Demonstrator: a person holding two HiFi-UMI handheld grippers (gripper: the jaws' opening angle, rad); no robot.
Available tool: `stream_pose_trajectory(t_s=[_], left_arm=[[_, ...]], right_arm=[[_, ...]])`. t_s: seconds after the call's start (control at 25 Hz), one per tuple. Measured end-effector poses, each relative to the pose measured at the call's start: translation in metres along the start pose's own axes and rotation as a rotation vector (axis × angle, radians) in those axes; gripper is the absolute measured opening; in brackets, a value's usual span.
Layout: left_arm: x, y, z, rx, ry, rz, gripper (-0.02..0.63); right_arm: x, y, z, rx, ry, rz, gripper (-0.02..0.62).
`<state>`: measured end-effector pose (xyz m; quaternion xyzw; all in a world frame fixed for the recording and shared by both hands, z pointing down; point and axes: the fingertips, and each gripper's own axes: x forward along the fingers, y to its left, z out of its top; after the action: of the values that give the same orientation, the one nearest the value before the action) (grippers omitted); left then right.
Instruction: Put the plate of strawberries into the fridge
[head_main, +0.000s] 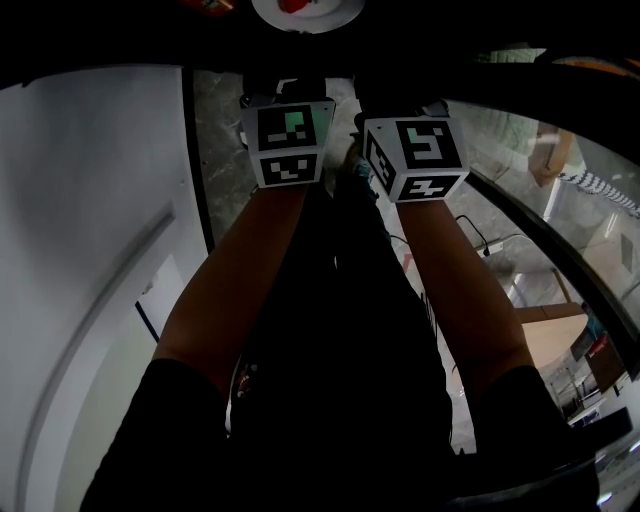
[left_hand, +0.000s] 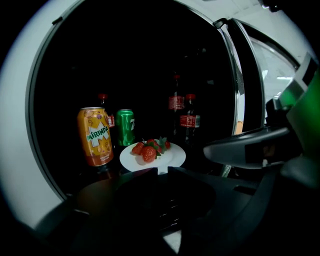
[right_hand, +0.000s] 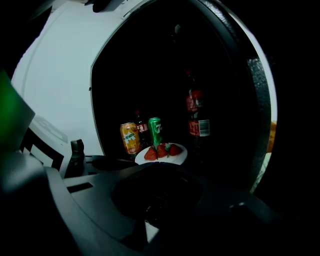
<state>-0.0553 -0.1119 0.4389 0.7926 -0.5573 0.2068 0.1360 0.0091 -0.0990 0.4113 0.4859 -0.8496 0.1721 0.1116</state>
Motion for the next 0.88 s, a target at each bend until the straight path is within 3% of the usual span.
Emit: stream_pose_trajectory(t_s=[0.88], left_arm=[[-0.068, 0.022, 0.049, 0.041, -0.089, -0.043, 0.063]], right_arm=[[-0.039, 0.035, 0.049, -0.038, -0.034, -0.077, 0.003]])
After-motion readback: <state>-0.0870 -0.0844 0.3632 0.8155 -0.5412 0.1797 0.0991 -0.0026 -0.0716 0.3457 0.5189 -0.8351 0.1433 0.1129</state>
